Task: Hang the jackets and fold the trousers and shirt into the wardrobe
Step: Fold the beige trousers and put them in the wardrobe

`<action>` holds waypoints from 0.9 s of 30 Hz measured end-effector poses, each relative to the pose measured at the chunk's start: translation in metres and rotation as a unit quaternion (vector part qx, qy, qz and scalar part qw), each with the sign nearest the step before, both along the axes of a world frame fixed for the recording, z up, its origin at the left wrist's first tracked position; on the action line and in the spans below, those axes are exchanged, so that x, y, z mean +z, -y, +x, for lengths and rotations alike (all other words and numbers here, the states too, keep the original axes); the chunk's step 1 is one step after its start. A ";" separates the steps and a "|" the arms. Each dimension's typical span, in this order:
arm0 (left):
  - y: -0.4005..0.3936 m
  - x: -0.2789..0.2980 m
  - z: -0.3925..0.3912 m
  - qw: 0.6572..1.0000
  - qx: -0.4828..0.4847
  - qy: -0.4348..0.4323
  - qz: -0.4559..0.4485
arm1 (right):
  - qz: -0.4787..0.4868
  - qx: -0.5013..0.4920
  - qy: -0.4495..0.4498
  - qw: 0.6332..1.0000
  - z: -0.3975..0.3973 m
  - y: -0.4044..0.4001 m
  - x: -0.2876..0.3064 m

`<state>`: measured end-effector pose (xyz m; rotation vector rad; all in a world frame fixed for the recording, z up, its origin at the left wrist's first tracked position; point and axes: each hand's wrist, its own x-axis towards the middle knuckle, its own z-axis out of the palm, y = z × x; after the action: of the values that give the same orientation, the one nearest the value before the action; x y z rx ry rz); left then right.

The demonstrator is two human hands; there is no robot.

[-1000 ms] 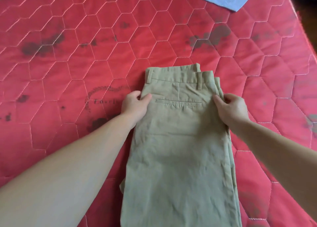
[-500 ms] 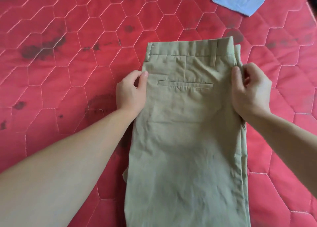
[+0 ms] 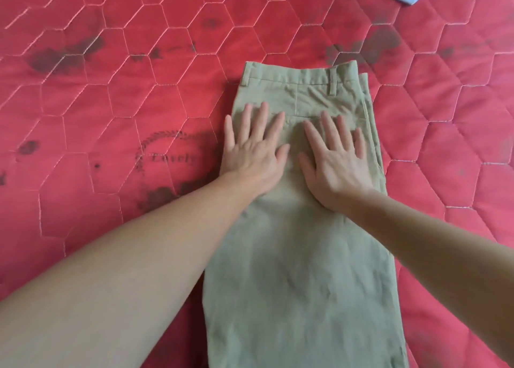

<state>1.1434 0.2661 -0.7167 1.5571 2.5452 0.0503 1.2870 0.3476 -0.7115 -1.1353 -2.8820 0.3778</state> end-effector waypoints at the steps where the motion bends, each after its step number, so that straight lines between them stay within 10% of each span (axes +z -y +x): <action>1: 0.013 0.001 0.016 1.000 -0.016 0.000 0.012 | -0.012 0.008 -0.011 1.000 0.007 0.021 -0.001; 13: 0.207 0.006 0.151 0.996 -0.042 0.073 -0.030 | -0.053 0.062 0.036 0.996 0.152 0.187 -0.004; 27: 0.296 0.032 0.163 0.985 -0.078 0.059 -0.139 | -0.015 0.178 0.098 0.979 0.254 0.195 0.027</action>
<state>1.3064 -0.0302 -0.6849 1.5833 2.2213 -0.2167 1.5413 0.1527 -0.6850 -0.6864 -3.2680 0.3346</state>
